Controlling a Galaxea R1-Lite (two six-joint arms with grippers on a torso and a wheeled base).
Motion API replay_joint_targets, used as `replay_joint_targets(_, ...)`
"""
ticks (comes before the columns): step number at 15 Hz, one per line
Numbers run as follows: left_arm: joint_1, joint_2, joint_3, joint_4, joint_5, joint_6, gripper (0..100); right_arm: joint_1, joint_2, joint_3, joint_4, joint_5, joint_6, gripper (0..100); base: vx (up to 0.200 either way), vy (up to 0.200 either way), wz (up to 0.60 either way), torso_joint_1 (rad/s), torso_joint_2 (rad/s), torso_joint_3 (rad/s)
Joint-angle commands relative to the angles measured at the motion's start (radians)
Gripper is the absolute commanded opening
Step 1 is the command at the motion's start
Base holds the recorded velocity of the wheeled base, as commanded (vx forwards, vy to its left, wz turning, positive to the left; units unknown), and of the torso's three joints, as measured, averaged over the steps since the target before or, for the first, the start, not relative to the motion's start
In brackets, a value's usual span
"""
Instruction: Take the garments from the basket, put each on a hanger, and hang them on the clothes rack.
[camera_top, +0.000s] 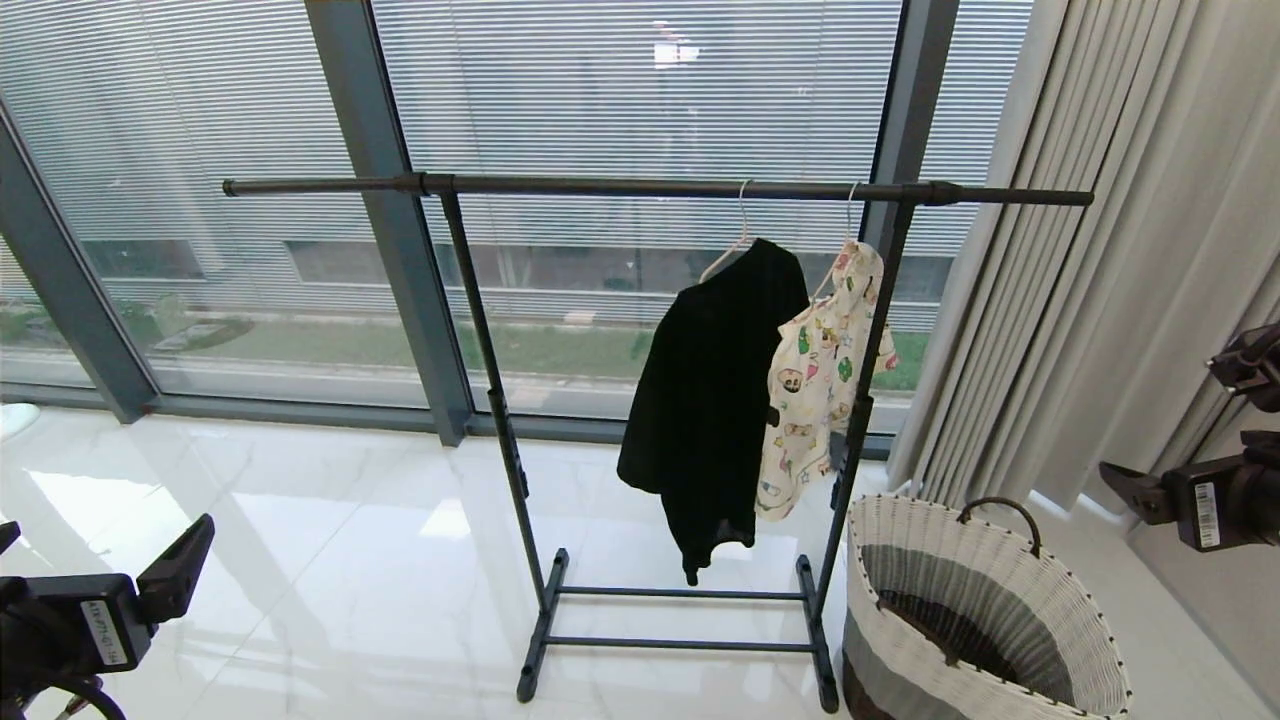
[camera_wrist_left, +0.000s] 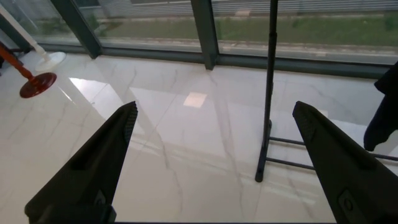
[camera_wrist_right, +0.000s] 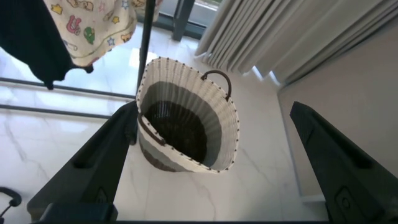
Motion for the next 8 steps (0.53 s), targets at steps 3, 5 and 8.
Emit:
replay_joint_targets(3, 0.037, 0.004, 0.0, -0.002, -0.001, 0.001, 100, 0.0, -0.018, 0.02, 0.001, -0.002, -0.031, 100, 0.0, 0.0, 0.0, 0.0, 0.0, 0.0)
replay_joint_targets(5, 0.04, 0.003, 0.004, -0.001, -0.001, 0.001, 100, 0.0, -0.019, 0.02, 0.001, -0.002, -0.032, 100, 0.0, 0.0, 0.0, -0.09, 0.19, 0.11)
replay_joint_targets(8, 0.04, 0.001, 0.004, -0.001, -0.001, 0.0, 100, 0.0, -0.019, 0.023, 0.001, -0.002, -0.032, 100, 0.0, 0.0, 0.0, -0.207, 0.46, 0.25)
